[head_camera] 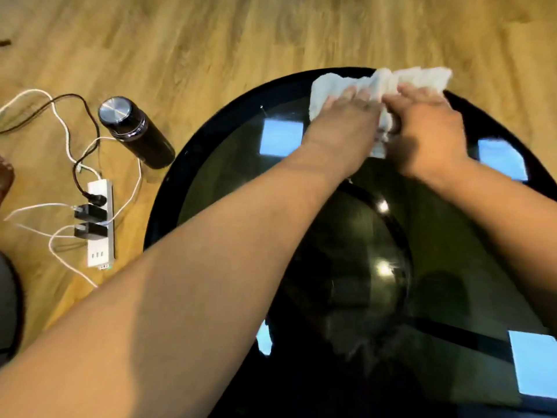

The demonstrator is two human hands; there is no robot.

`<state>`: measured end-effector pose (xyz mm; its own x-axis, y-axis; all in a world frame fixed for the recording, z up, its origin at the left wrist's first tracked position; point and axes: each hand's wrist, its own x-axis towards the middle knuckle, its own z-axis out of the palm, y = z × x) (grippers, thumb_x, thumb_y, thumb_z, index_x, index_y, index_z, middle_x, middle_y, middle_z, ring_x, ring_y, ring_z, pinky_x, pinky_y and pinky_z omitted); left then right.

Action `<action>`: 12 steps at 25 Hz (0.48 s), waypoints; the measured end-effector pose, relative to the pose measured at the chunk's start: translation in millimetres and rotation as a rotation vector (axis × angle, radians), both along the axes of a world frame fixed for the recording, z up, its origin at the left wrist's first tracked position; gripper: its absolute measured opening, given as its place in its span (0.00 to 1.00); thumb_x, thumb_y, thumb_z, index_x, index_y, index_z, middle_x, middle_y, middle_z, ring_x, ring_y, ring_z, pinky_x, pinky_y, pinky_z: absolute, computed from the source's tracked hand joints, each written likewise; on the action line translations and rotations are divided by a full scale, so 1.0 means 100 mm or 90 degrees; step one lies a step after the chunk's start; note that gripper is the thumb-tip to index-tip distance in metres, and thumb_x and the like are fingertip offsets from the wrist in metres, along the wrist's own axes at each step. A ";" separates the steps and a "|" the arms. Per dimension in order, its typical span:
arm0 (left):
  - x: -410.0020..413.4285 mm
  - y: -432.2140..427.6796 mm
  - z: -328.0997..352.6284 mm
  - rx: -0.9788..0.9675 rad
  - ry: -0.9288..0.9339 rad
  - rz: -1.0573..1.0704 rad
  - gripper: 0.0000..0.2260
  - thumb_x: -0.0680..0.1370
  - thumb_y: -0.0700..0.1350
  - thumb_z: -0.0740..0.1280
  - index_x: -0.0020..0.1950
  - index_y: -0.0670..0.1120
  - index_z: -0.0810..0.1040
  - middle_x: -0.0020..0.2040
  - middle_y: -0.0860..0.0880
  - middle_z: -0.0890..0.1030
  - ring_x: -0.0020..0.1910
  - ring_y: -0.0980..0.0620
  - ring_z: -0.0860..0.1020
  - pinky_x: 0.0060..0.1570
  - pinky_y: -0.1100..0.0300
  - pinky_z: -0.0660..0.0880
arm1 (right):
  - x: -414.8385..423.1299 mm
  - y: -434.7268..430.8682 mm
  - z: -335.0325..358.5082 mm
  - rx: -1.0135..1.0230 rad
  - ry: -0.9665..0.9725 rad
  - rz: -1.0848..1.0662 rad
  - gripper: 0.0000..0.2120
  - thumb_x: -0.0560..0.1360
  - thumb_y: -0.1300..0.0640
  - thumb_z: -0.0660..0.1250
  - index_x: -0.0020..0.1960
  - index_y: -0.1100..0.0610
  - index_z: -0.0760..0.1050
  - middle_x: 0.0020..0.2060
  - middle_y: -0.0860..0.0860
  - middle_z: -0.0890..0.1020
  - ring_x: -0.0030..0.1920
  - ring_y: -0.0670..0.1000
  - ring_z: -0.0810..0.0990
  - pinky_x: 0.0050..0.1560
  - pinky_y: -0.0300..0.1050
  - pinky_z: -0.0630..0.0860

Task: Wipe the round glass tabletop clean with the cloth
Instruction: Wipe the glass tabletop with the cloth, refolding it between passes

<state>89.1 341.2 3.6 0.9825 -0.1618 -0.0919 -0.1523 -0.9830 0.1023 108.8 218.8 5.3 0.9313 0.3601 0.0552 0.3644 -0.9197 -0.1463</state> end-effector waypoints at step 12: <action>-2.70 1.16 0.24 -0.034 0.136 0.262 0.21 0.74 0.36 0.69 0.66 0.41 0.74 0.65 0.36 0.75 0.67 0.36 0.73 0.66 0.47 0.71 | -1.60 1.14 0.06 0.168 0.195 0.512 0.22 0.71 0.67 0.66 0.64 0.57 0.77 0.67 0.57 0.76 0.69 0.60 0.69 0.69 0.47 0.61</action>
